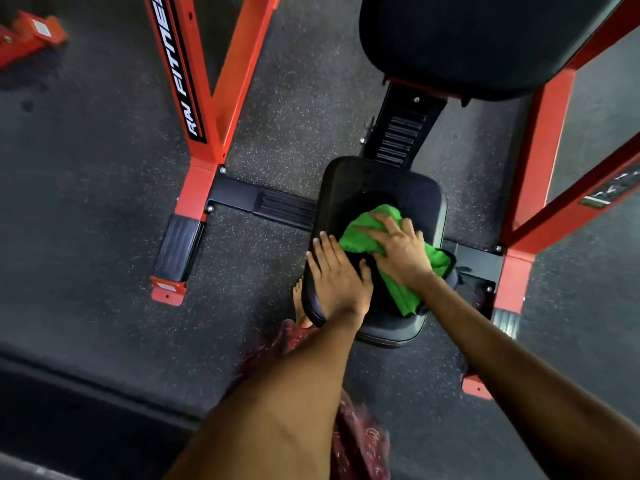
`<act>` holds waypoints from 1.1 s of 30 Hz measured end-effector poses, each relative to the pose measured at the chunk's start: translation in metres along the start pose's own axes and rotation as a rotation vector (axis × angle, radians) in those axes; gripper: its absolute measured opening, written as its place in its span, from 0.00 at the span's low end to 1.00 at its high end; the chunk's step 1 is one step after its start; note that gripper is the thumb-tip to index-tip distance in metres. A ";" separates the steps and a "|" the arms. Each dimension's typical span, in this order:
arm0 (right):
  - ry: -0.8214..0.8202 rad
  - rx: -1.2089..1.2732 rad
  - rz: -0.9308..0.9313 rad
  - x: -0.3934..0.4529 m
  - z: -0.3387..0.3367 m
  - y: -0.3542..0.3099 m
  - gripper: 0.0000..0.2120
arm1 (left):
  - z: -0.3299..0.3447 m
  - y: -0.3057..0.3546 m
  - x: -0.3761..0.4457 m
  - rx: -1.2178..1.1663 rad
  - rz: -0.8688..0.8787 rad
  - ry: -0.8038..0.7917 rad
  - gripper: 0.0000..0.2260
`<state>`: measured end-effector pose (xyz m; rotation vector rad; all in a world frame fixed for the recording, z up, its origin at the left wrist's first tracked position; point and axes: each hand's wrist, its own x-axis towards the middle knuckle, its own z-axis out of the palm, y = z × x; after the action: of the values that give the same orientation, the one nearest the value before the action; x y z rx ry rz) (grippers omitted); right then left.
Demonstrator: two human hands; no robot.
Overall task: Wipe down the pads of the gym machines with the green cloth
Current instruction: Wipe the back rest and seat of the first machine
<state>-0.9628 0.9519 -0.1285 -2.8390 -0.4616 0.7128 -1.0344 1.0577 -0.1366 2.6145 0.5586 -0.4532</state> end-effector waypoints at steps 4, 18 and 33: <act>0.034 0.023 0.081 0.010 0.000 0.035 0.25 | 0.002 -0.001 0.003 0.048 -0.017 0.052 0.33; 0.034 0.034 -0.028 0.025 -0.002 0.067 0.25 | 0.008 -0.001 0.006 0.115 -0.029 0.092 0.33; -0.022 -0.069 -0.306 0.060 -0.006 0.056 0.26 | 0.007 -0.003 0.006 0.139 -0.035 0.110 0.32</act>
<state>-0.8955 0.9192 -0.1624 -2.7334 -0.9155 0.6780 -1.0317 1.0588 -0.1459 2.7797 0.6304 -0.3735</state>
